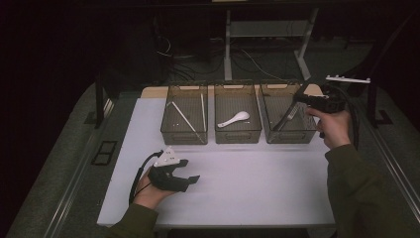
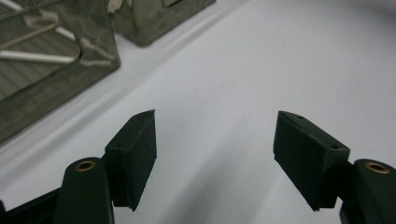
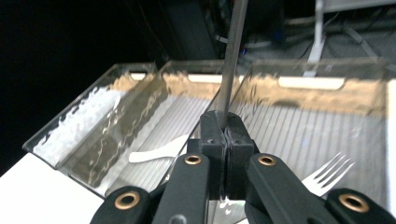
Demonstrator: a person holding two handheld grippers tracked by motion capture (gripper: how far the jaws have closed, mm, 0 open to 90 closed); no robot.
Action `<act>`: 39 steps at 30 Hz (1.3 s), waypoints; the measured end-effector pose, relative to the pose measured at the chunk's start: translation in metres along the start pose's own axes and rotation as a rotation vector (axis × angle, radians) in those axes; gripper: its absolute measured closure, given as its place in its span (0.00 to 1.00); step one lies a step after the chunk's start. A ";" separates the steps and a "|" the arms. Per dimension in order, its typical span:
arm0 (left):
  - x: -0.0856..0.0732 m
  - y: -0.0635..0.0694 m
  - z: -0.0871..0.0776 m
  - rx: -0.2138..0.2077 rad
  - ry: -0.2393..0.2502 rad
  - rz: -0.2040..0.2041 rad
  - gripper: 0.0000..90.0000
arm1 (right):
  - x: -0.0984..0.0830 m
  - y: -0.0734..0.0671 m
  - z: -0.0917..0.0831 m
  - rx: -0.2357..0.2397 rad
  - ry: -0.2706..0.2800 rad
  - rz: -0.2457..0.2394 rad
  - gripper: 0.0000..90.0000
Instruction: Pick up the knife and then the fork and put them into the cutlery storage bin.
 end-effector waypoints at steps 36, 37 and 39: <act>-0.011 0.001 -0.004 -0.024 -0.004 0.011 0.17 | -0.070 -0.021 -0.038 0.044 -0.096 -0.300 0.32; -0.011 0.002 -0.003 -0.031 -0.004 0.011 0.16 | -0.074 -0.025 -0.042 0.056 -0.093 -0.302 0.32; -0.011 0.004 -0.002 -0.038 -0.008 0.017 0.15 | -0.084 -0.033 -0.049 0.084 -0.097 -0.308 0.30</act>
Point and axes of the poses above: each handheld gripper's, and its own axes: z roughly forward along the jaws, x roughly out of its top, y roughly to its right, the point moved 5 cm from there along z, roughly forward along the jaws, and after that the axes turned 13 degrees about y, right-handed, at the moved point
